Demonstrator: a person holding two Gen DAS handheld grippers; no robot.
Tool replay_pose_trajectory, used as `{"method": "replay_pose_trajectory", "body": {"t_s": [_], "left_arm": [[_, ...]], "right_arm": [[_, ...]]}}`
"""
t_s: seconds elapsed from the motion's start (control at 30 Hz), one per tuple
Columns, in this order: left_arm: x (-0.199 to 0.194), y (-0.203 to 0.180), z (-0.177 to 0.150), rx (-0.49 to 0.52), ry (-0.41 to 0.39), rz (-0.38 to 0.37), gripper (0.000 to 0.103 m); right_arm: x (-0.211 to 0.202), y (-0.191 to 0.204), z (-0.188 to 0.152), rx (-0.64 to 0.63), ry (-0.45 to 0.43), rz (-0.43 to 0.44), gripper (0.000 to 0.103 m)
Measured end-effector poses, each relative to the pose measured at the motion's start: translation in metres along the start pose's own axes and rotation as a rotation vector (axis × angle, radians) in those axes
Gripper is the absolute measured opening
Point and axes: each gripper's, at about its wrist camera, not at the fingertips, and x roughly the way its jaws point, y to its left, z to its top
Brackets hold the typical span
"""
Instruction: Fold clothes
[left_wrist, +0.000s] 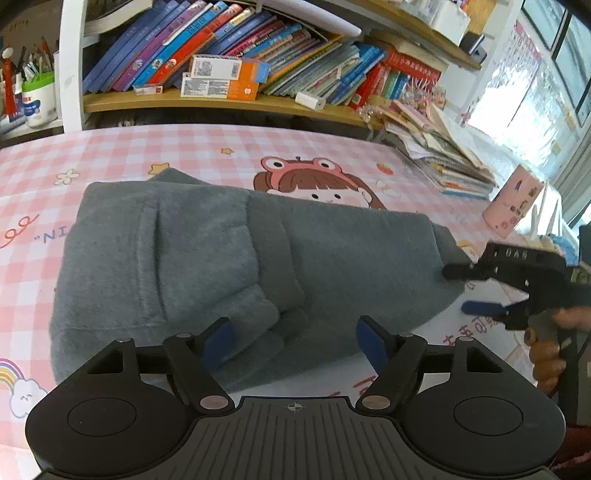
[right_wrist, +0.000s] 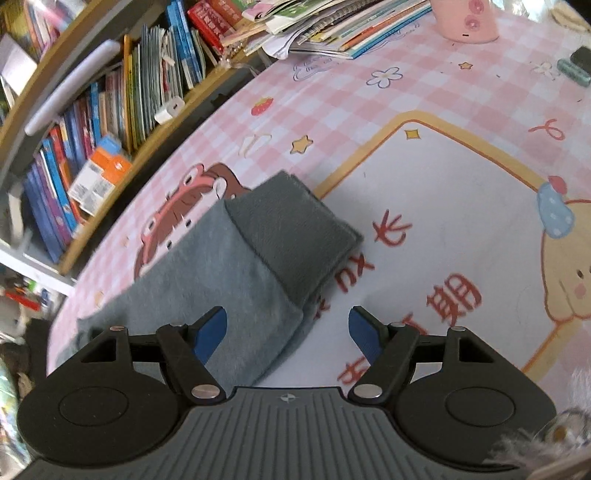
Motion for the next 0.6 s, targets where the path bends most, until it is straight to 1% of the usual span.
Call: {"method": "replay_pose_trajectory", "body": {"t_s": [0.07, 0.17, 0.23, 0.3, 0.43, 0.5, 0.53, 0.57, 0.6], "left_arm": [[0.002, -0.008, 0.000, 0.005, 0.007, 0.013, 0.077], [0.005, -0.018, -0.001, 0.012, 0.017, 0.029, 0.077], [0.007, -0.023, -0.001, 0.015, 0.025, 0.040, 0.077], [0.008, -0.028, -0.001, 0.017, 0.032, 0.053, 0.077], [0.009, -0.033, 0.000, 0.014, 0.038, 0.076, 0.077], [0.010, -0.035, 0.001, 0.012, 0.041, 0.085, 0.077], [0.010, -0.036, 0.002, 0.011, 0.043, 0.088, 0.077], [0.011, -0.038, 0.002, 0.013, 0.044, 0.090, 0.077], [0.012, -0.039, 0.003, 0.017, 0.046, 0.091, 0.077]], "right_arm": [[0.002, -0.006, 0.007, 0.020, 0.001, 0.033, 0.071], [0.005, -0.019, 0.016, 0.081, 0.004, 0.093, 0.064], [0.010, -0.029, 0.023, 0.148, 0.011, 0.146, 0.064], [0.014, -0.035, 0.029, 0.189, 0.023, 0.182, 0.064], [0.021, -0.031, 0.036, 0.172, 0.044, 0.200, 0.063], [0.023, -0.027, 0.036, 0.133, 0.052, 0.182, 0.050], [0.025, -0.023, 0.036, 0.103, 0.058, 0.161, 0.036], [0.024, -0.020, 0.036, 0.069, 0.056, 0.148, 0.026], [0.021, -0.017, 0.036, 0.037, 0.037, 0.154, 0.023]]}}
